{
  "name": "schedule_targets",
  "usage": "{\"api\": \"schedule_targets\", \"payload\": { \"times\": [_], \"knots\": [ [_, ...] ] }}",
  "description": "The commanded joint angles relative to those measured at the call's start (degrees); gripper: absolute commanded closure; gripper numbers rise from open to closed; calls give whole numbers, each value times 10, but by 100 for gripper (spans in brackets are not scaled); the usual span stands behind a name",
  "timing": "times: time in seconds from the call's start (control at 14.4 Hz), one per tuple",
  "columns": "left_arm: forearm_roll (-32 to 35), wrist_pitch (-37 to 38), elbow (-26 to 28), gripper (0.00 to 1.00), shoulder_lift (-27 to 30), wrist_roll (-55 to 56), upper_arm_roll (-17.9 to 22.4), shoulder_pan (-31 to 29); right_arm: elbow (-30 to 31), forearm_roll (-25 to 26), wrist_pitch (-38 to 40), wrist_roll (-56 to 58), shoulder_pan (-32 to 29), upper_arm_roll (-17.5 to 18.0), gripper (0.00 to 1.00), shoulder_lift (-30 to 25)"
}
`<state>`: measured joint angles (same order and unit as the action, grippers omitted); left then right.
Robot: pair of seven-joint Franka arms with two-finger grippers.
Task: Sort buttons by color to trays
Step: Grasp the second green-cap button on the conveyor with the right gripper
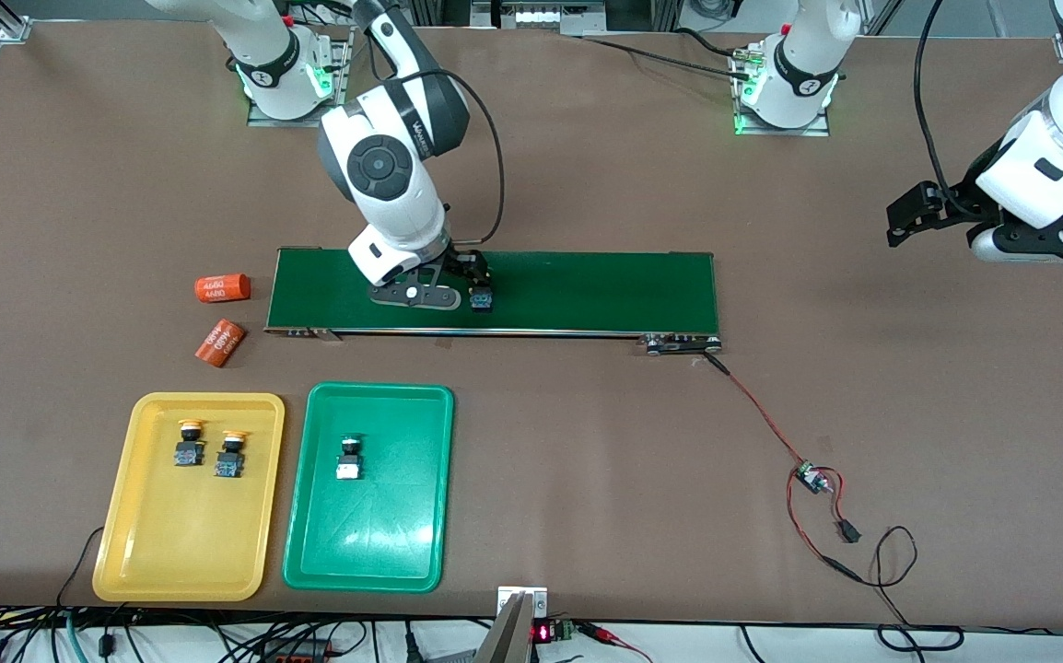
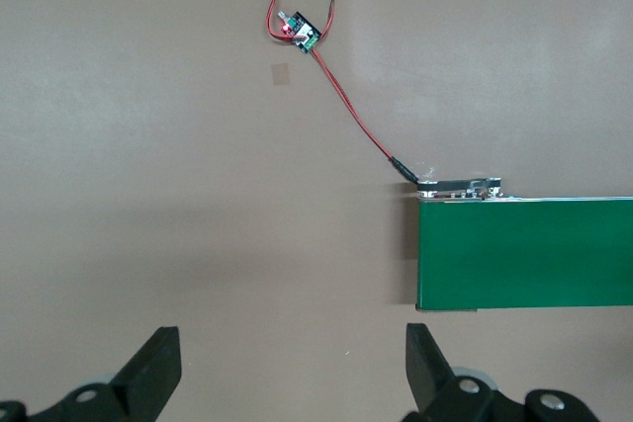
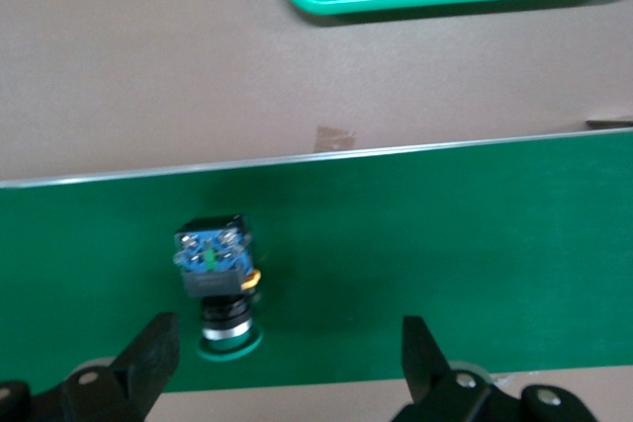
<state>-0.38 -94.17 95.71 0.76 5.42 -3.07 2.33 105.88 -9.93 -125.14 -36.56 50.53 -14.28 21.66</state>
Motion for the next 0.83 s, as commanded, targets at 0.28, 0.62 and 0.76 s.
{"api": "schedule_targets", "payload": {
  "times": [0.28,0.62,0.76],
  "knots": [
    [8,11,-10,0,0,-5,0,0,-1,10,-4,-3,18,-1,0,36],
    [8,12,-10,0,0,-3,0,1,-5,8,-33,-2,9,-1,0,72],
    [9,12,-10,0,-1,-4,0,1,-6,7,-44,1,8,-1,8,77]
  ]
}}
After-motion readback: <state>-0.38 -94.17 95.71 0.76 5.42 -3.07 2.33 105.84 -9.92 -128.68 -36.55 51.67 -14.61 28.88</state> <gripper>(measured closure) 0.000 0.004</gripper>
